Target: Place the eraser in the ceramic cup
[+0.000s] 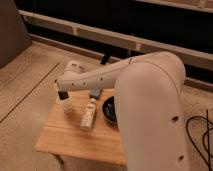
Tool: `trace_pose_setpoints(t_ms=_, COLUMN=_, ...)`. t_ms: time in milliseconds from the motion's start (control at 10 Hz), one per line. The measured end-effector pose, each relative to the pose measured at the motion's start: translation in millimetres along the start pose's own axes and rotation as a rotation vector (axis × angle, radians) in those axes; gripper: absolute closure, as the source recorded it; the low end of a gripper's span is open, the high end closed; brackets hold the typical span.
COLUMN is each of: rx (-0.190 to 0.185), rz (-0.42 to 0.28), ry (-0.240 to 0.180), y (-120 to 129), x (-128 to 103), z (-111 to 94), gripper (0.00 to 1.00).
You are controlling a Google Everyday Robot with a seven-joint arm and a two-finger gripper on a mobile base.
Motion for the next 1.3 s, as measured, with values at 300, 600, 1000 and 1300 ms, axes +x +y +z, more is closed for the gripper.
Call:
trace_pose_setpoints(t_ms=300, rx=-0.01, rz=-0.005, ry=0.02, y=0.5, x=2.5, z=7.1, gripper=1.0)
trace_pose_setpoints(t_ms=600, rx=-0.018, rz=-0.001, ry=0.025, y=-1.1, x=1.5, z=8.3, gripper=1.0)
trace_pose_setpoints(t_ms=1000, rx=-0.024, rz=0.006, ry=0.032, y=-1.3, x=3.0, z=7.7, gripper=1.0)
trace_pose_setpoints(t_ms=1300, rx=-0.03, rz=0.005, ry=0.037, y=1.9, x=4.7, z=6.4, gripper=1.0)
